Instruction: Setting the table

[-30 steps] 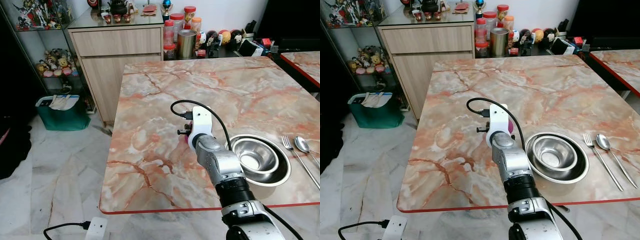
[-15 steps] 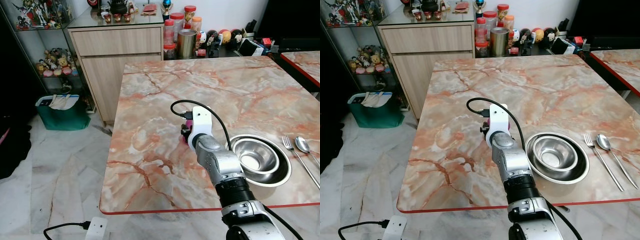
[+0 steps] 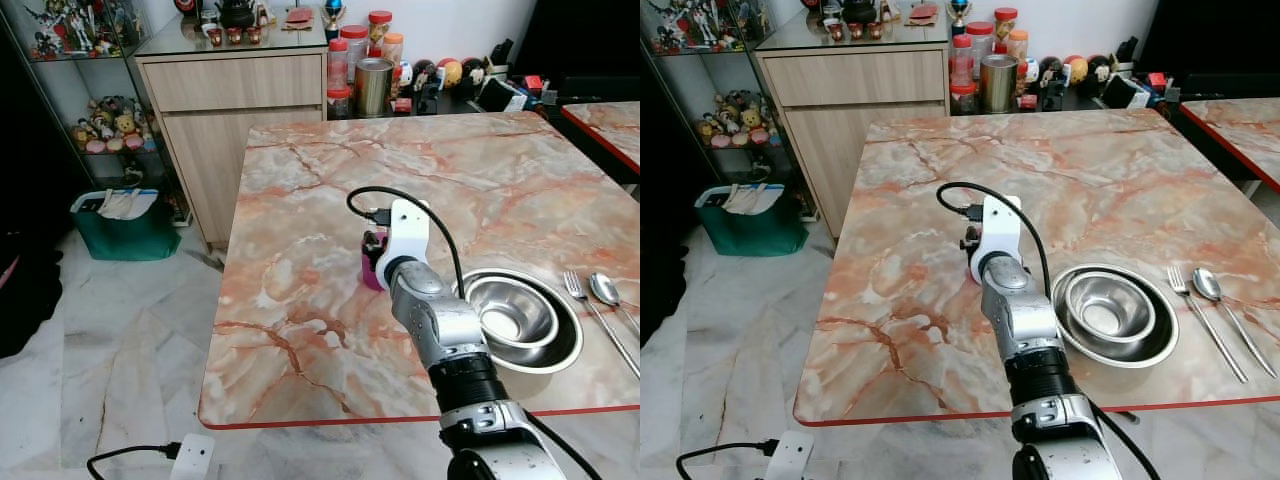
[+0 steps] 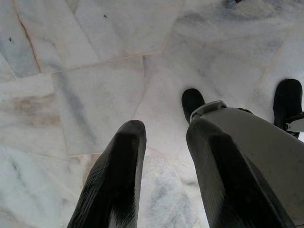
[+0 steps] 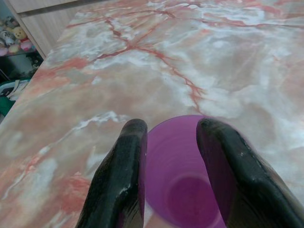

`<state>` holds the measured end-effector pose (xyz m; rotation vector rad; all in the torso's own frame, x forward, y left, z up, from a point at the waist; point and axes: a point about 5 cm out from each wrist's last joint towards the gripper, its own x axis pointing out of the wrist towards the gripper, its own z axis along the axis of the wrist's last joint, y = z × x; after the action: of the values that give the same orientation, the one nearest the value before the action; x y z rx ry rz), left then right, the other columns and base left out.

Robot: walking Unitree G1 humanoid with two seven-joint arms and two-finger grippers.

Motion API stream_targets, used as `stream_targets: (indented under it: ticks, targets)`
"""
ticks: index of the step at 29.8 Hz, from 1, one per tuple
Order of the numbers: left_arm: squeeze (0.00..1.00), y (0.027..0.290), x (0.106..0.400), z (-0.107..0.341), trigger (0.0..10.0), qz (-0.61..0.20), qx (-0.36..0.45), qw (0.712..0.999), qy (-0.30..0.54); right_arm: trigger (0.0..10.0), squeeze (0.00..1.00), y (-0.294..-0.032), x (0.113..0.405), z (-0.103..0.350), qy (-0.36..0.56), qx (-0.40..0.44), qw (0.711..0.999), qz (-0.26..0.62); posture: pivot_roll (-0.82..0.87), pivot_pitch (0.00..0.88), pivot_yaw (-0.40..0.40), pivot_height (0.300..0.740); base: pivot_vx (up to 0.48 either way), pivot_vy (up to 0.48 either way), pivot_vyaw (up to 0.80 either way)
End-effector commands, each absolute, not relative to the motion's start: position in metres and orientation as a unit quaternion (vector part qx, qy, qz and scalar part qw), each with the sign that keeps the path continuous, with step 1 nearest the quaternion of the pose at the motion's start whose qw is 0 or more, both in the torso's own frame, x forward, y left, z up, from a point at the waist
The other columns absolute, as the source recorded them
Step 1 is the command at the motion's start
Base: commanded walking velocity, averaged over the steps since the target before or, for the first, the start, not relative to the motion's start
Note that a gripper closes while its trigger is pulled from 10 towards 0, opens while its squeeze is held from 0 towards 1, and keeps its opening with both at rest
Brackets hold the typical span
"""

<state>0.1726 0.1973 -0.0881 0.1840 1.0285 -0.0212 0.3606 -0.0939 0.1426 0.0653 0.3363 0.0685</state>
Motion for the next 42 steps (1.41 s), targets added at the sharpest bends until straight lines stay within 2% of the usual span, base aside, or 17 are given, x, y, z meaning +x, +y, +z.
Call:
stream_targets:
  ticks: [1,3,7,8,11,18,23,42]
  targets:
    - [0.00,0.198,0.172,-0.088,10.0,-0.009,0.086,0.865,0.494,10.0,0.00,-0.092,0.363,0.152,0.148,0.041,0.987,0.036,-0.03,0.015,0.014,0.736,0.000,0.000,0.00]
    - [0.00,0.198,0.172,-0.088,10.0,-0.009,0.086,0.866,0.493,10.0,0.00,-0.091,0.363,0.155,0.138,0.049,0.989,0.037,-0.03,0.013,0.012,0.736,0.000,0.000,0.00]
    - [0.00,0.200,0.175,-0.086,10.0,0.004,0.093,0.872,0.480,10.0,0.00,-0.091,0.364,0.176,0.043,0.068,0.996,0.044,-0.03,0.012,0.011,0.736,0.000,0.000,0.00]
    - [0.00,0.200,0.175,-0.086,10.0,0.004,0.093,0.872,0.480,10.0,0.00,-0.091,0.364,0.176,0.043,0.068,0.996,0.044,-0.03,0.012,0.011,0.736,0.000,0.000,0.00]
    - [0.00,0.202,0.177,-0.085,10.0,0.008,0.100,0.873,0.476,10.0,0.00,-0.088,0.361,0.190,-0.013,0.056,0.997,0.058,-0.03,0.013,0.010,0.736,0.000,0.000,0.00]
    - [0.00,0.202,0.178,-0.084,10.0,0.012,0.101,0.875,0.474,10.0,0.00,-0.074,0.353,0.201,-0.079,0.027,0.991,0.102,-0.03,0.005,0.011,0.736,0.000,0.000,0.00]
    - [0.00,0.203,0.178,-0.084,10.0,0.017,0.102,0.875,0.473,10.0,0.00,-0.068,0.351,0.199,-0.083,0.026,0.990,0.110,-0.03,0.000,0.015,0.736,0.000,0.000,0.00]
    - [0.00,0.206,0.177,-0.085,10.0,0.013,0.106,0.872,0.477,10.0,0.00,-0.055,0.346,0.201,-0.111,0.034,0.982,0.147,-0.03,0.000,0.017,0.736,0.000,0.369,0.00]
